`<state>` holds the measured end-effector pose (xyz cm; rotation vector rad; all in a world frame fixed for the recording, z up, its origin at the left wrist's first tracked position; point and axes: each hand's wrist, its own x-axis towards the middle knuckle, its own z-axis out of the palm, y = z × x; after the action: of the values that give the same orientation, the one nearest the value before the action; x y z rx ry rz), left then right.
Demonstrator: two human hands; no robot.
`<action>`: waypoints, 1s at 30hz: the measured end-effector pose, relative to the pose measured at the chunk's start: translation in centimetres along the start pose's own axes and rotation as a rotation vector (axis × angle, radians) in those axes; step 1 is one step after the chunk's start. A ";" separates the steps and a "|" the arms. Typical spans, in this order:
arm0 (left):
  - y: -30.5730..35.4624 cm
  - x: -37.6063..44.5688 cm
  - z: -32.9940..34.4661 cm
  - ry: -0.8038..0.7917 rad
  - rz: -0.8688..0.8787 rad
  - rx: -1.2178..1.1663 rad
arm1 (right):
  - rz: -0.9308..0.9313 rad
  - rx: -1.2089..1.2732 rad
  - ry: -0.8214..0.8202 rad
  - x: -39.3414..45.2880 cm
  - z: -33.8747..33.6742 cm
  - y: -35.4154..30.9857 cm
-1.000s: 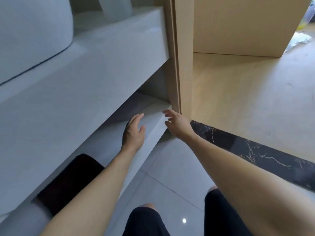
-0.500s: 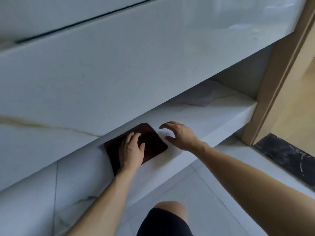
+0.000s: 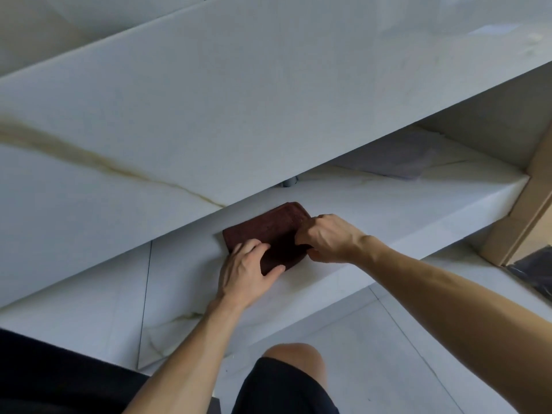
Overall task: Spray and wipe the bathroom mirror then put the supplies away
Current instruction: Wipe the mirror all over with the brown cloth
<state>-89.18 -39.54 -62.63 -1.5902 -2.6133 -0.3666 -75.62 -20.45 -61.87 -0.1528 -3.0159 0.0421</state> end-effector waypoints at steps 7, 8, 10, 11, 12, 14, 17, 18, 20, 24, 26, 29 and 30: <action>1.3 -1.2 0.8 0.100 0.016 0.093 | 0.074 0.082 0.072 -1.0 -0.8 0.1; 1.6 -1.3 1.0 0.118 0.009 0.100 | 0.076 0.083 0.075 -1.3 -1.1 0.1; 2.1 -1.4 1.4 0.138 -0.019 0.095 | 0.087 0.100 0.087 -1.8 -1.5 0.0; 2.3 -1.4 1.5 0.143 -0.027 0.094 | 0.088 0.110 0.100 -2.0 -1.6 0.0; 2.5 -1.3 1.7 0.147 -0.027 0.100 | 0.088 0.116 0.113 -2.2 -1.7 0.1; 2.7 -1.2 1.8 0.140 -0.023 0.105 | 0.088 0.120 0.145 -2.7 -1.6 0.0; 2.3 -1.4 1.8 0.130 -0.021 0.103 | 0.086 0.134 0.206 -3.4 -1.1 -0.2; 2.2 -1.5 1.8 0.137 -0.021 0.101 | 0.087 0.150 0.212 -3.5 -1.0 -0.3; 2.4 -1.7 1.5 0.166 -0.025 0.090 | 0.096 0.218 0.197 -3.5 -0.7 -0.5; 4.4 -1.9 0.4 0.185 -0.091 0.078 | 0.107 0.299 0.187 -4.0 -1.0 -0.4; 5.7 -2.0 0.1 0.182 -0.102 0.066 | 0.107 0.295 0.201 -4.9 -1.8 -0.2; 7.6 -2.3 0.0 0.154 -0.086 0.030 | 0.091 0.229 0.192 -7.1 -3.4 0.1; 8.3 -2.3 0.2 0.134 -0.069 0.025 | 0.086 0.189 0.184 -8.0 -3.8 0.4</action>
<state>-80.74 -37.87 -61.78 -1.4189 -2.5661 -0.4269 -67.17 -20.78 -59.07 -0.2529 -2.8012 0.3032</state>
